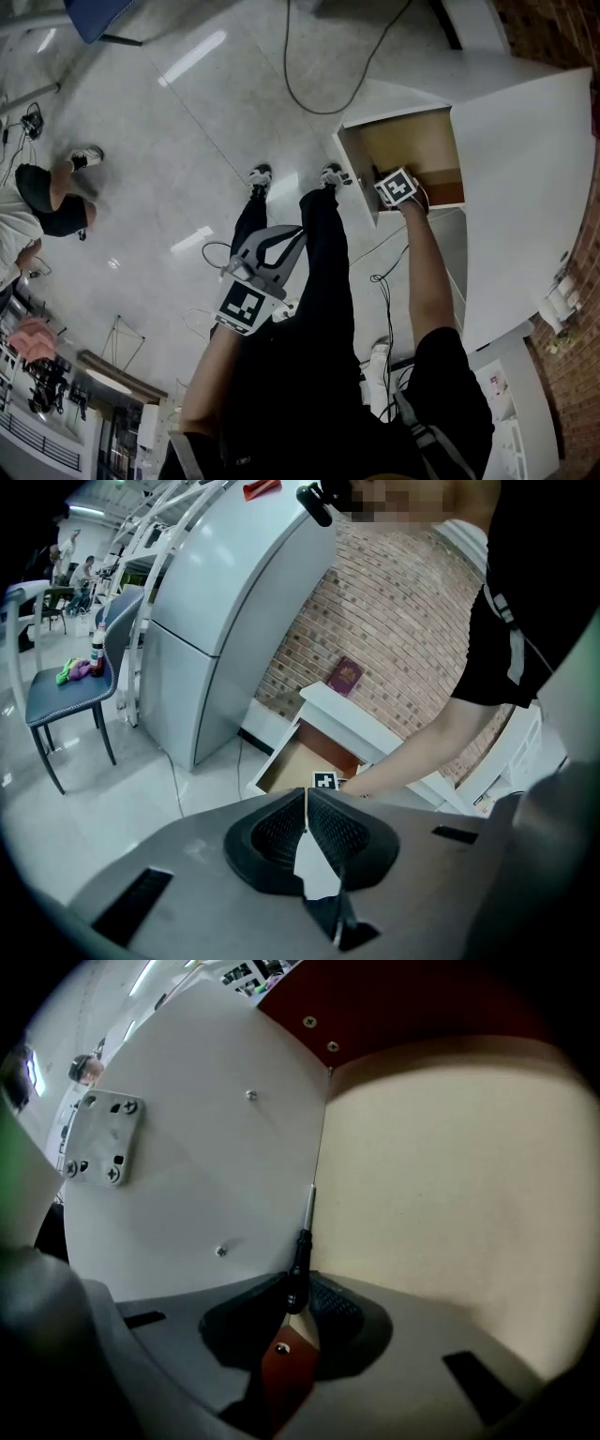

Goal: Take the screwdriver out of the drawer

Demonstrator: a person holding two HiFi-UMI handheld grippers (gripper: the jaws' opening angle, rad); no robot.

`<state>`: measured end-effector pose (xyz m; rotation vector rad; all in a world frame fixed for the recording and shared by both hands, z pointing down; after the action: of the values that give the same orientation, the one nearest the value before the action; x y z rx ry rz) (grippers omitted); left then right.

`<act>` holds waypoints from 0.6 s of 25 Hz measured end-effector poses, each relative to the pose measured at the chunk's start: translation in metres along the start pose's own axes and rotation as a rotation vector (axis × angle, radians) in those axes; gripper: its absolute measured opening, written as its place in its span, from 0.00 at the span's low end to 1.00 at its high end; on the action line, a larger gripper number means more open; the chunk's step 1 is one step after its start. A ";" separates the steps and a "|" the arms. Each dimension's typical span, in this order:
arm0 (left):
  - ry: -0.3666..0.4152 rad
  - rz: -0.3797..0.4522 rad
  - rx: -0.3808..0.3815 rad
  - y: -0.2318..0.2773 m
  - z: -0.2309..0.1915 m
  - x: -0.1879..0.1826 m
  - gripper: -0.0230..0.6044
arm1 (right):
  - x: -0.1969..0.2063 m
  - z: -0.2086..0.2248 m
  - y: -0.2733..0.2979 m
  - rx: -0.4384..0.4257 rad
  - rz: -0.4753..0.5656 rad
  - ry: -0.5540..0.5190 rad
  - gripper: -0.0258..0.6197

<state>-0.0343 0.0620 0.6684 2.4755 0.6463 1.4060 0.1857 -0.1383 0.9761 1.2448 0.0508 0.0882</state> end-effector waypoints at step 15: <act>0.008 -0.028 0.014 0.003 0.004 0.013 0.07 | -0.001 0.008 0.003 -0.122 -0.040 0.064 0.22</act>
<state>-0.0239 0.0655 0.6777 2.4628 0.6918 1.4061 0.1855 -0.1448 0.9811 1.1184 0.1235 0.0951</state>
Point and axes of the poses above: the fingertips, and each gripper's own axes: y forward along the fingers, z to its right, x out of its underside, the point moved 6 cm from there along -y, backward along the fingers, and after that the axes turned 11 degrees about z, right-handed, at the moved point
